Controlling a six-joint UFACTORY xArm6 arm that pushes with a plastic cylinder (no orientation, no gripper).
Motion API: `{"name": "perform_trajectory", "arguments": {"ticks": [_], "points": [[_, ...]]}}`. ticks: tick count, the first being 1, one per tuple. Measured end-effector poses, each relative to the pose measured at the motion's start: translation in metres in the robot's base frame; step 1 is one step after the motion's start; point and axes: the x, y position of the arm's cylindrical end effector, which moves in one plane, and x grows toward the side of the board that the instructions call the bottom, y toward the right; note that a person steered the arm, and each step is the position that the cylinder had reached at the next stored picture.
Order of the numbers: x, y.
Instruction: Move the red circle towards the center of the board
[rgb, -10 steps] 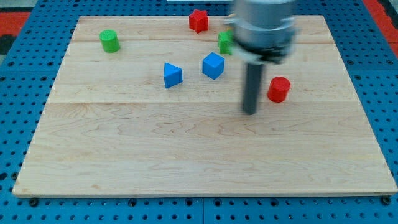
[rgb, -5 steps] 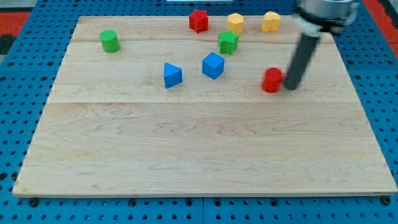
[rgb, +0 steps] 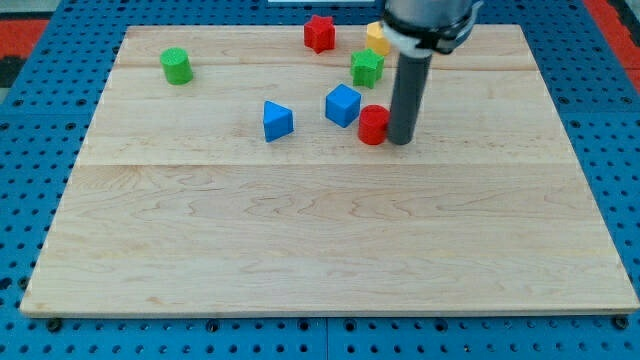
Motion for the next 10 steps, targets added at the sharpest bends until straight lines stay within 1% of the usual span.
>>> {"name": "perform_trajectory", "arguments": {"ticks": [1,2,3,4,5,6,7,8,9,10], "points": [[0.008,0.006],[-0.014,0.034],[-0.02,0.01],[-0.009,-0.044],[-0.006,-0.058],[0.004,-0.099],[-0.009,-0.101],[-0.011,-0.154],[0.013,-0.143],[0.018,-0.07]]}}
